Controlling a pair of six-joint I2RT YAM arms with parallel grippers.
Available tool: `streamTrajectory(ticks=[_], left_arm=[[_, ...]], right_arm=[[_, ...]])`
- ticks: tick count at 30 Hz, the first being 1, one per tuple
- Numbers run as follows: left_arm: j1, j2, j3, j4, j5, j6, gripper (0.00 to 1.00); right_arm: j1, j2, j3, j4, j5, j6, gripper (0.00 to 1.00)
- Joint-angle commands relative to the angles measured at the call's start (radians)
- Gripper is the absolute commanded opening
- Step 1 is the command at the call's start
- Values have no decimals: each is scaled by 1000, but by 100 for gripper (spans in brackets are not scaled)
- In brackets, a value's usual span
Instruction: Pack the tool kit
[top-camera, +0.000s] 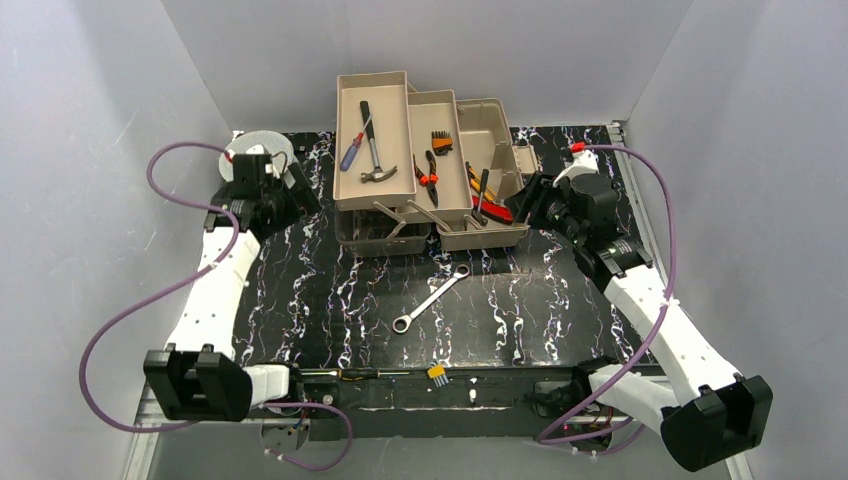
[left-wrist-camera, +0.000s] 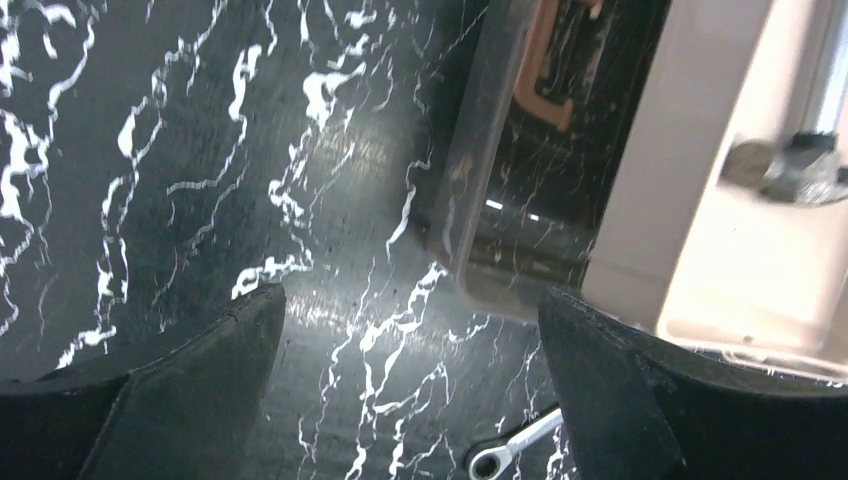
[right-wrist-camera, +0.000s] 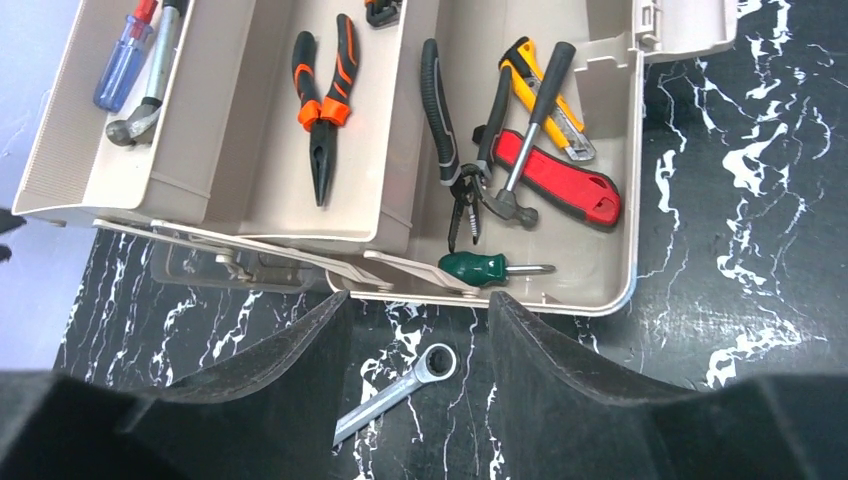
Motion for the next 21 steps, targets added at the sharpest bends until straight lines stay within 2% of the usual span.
streamTrajectory(ticks=[1, 3, 8, 13, 17, 21], left_arm=[[35, -129, -98, 64, 40, -40, 98], [44, -139, -134, 61, 52, -38, 98], [88, -127, -228, 137, 239, -55, 98], [93, -64, -281, 210, 403, -102, 98], [93, -53, -346, 259, 433, -122, 98], [94, -27, -380, 305, 454, -163, 98]], right_arm=[[2, -40, -34, 4, 52, 12, 60], [1, -54, -48, 2, 43, 12, 60], [1, -87, -85, 9, 18, 21, 60], [1, -107, -110, -6, -104, 12, 58], [1, -117, -126, -36, -185, 5, 57], [1, -122, -139, -79, -152, 45, 57]])
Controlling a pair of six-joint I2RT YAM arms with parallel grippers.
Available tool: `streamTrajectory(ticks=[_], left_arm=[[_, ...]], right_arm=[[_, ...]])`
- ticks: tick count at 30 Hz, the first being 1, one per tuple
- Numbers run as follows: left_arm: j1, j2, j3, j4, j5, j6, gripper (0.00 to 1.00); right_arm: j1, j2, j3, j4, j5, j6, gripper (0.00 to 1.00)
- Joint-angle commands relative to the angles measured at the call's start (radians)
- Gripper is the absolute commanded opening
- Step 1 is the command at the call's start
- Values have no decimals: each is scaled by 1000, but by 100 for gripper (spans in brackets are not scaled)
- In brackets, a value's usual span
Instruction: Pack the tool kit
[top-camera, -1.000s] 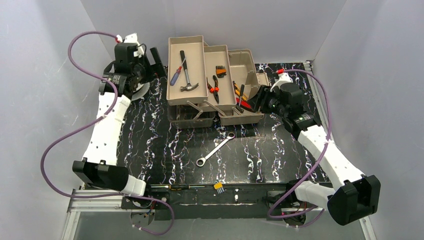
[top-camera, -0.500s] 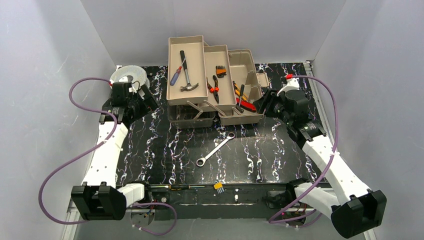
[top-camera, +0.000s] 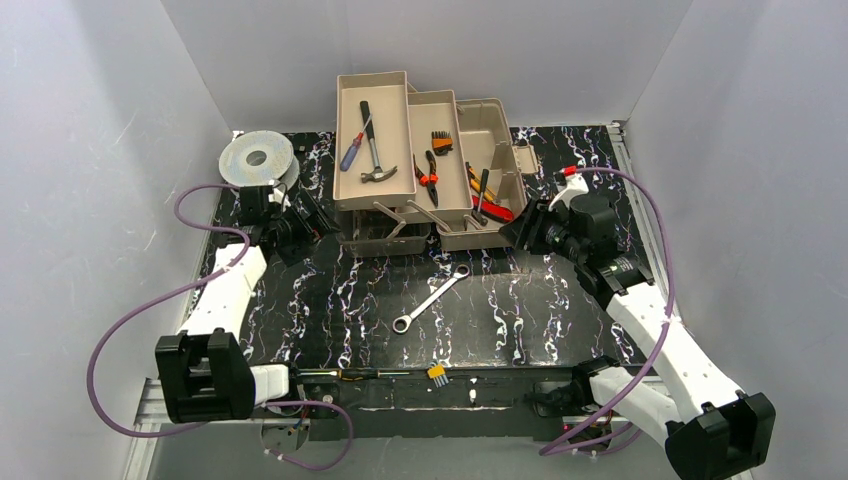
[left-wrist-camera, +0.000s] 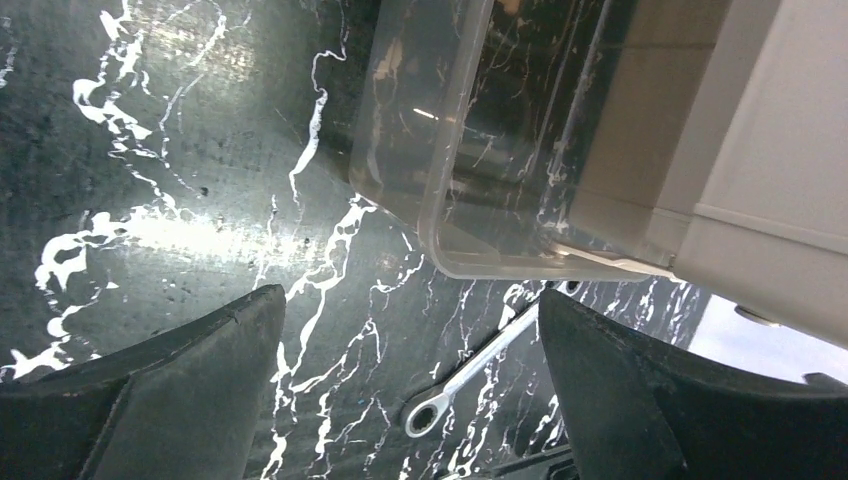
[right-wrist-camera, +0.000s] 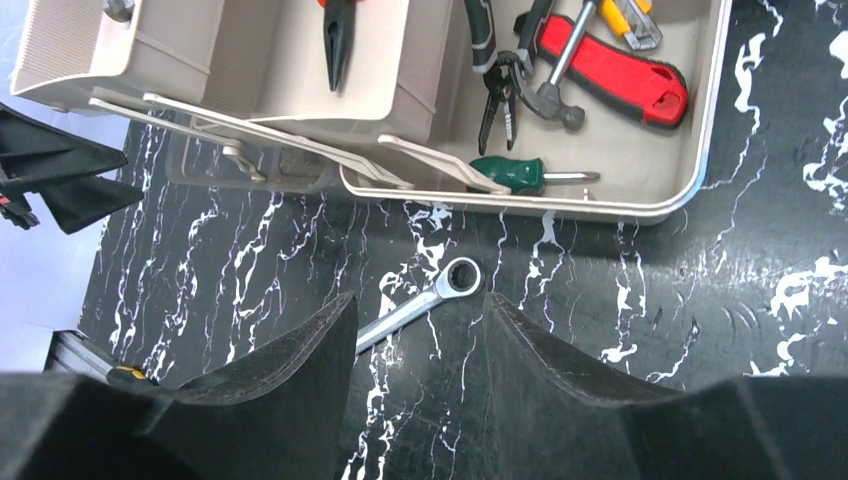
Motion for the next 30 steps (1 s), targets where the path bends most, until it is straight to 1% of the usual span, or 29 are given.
streamTrajectory(ticks=[1, 3, 6, 9, 16, 19, 22, 25, 27, 30], left_arm=[[4, 22, -30, 82, 82, -69, 98], [3, 48, -62, 149, 147, -120, 98], [2, 80, -113, 255, 180, -178, 97], [2, 112, -126, 313, 191, -189, 92], [2, 151, -115, 361, 161, -200, 86], [2, 143, -128, 372, 166, -201, 84], [2, 116, -142, 354, 122, -178, 84], [3, 113, -123, 344, 101, -169, 78], [2, 121, -112, 349, 104, -174, 76], [2, 136, -107, 372, 114, -184, 76]], right_arm=[[1, -24, -14, -34, -7, 35, 57], [1, -23, -23, -39, 17, 51, 57], [1, -22, -28, -34, 31, 47, 57], [1, -15, -22, -35, 21, 38, 57], [1, -8, -17, -40, 1, 25, 57], [0, -7, -15, -46, -12, 20, 57], [1, -10, -17, -54, -4, 13, 57], [1, -9, -21, -48, 1, 12, 57], [1, -3, -16, -53, -20, 6, 57], [1, 7, -10, -64, -103, -23, 57]])
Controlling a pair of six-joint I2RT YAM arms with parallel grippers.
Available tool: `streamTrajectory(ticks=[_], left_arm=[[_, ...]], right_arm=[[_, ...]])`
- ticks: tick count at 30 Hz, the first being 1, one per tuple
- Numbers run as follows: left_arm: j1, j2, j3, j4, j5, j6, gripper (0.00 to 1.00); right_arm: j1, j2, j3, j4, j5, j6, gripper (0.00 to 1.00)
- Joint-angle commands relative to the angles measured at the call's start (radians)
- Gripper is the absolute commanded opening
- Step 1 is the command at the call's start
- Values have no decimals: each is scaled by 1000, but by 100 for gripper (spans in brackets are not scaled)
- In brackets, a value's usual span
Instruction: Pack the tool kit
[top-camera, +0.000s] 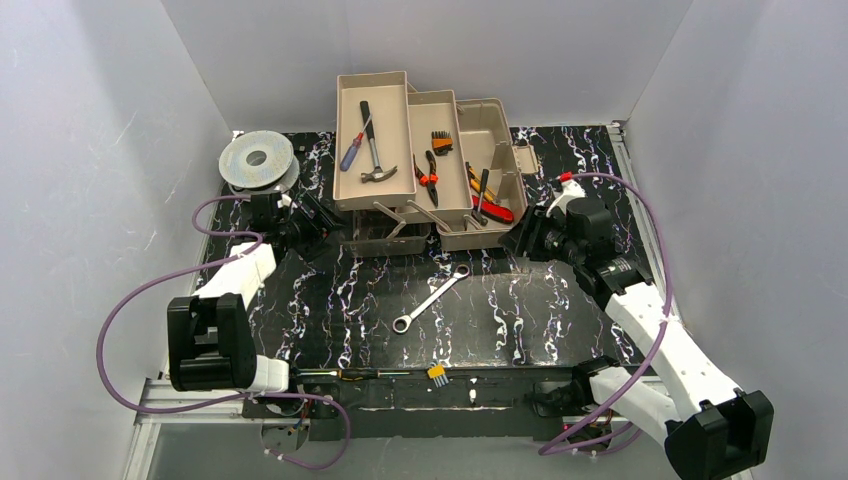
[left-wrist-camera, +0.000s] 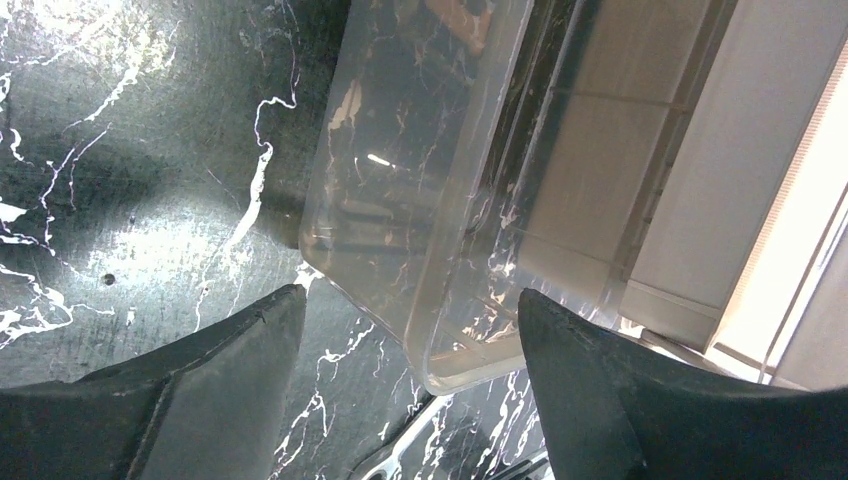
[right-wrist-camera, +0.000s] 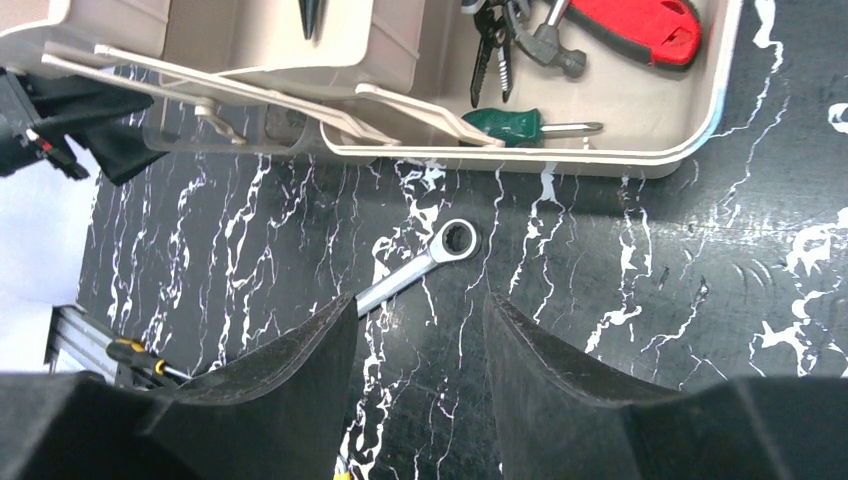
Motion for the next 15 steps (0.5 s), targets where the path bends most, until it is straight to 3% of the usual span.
streamTrajectory(ticks=[1, 10, 15], left_arm=[[2, -9, 20, 36, 5, -7, 76], [0, 64, 12, 136, 40, -52, 75], [0, -66, -55, 83, -39, -21, 86]], right_arm=[[2, 10, 10, -5, -100, -43, 58], [23, -6, -7, -18, -225, -114, 57], [241, 6, 8, -39, -66, -190, 58]])
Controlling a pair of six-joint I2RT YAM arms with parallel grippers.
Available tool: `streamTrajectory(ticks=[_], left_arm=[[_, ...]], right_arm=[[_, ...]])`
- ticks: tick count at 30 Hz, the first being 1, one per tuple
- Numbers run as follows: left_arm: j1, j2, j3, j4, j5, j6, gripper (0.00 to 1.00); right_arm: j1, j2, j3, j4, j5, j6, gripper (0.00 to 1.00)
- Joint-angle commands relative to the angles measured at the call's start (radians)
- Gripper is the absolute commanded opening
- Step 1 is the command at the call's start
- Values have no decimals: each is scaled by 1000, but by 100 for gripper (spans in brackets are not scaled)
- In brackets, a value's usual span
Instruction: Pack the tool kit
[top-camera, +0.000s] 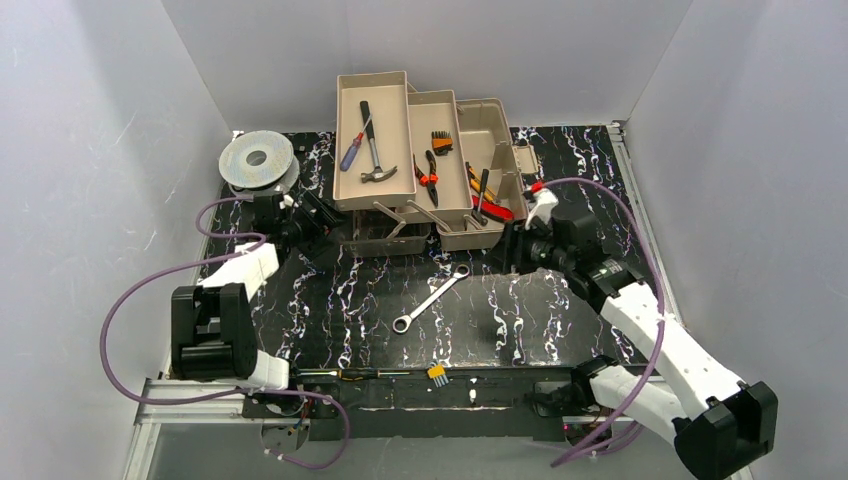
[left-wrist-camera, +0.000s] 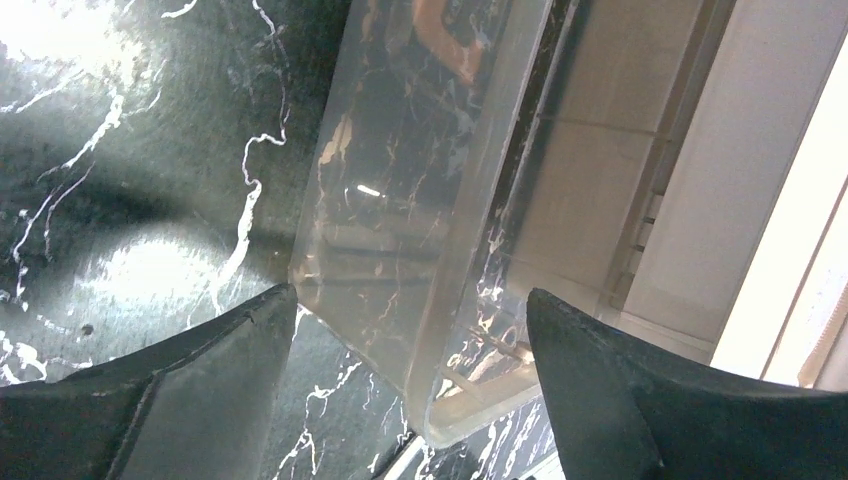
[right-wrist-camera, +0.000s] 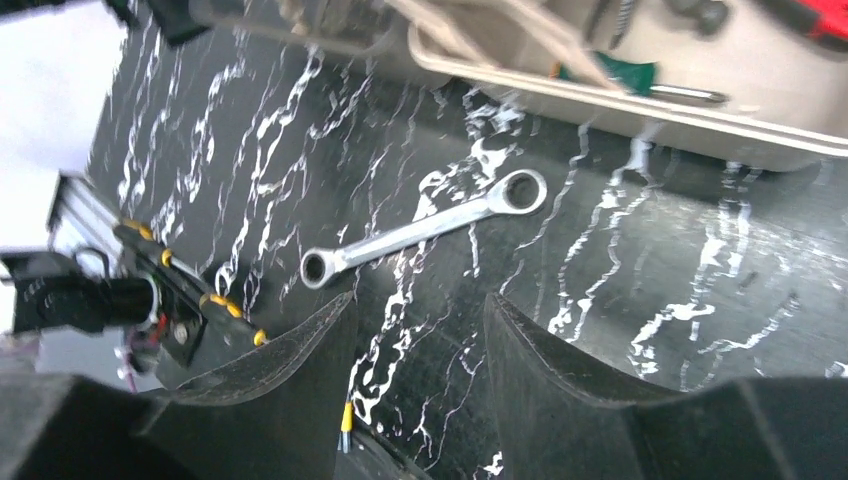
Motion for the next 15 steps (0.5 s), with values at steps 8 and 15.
streamTrajectory(ticks=[8, 15], left_arm=[[3, -385, 16, -499, -382, 81, 98], [9, -505, 141, -744, -623, 167, 98]], right_arm=[[531, 120, 37, 110, 174, -209, 59], [814, 413, 228, 89, 343, -394, 72]])
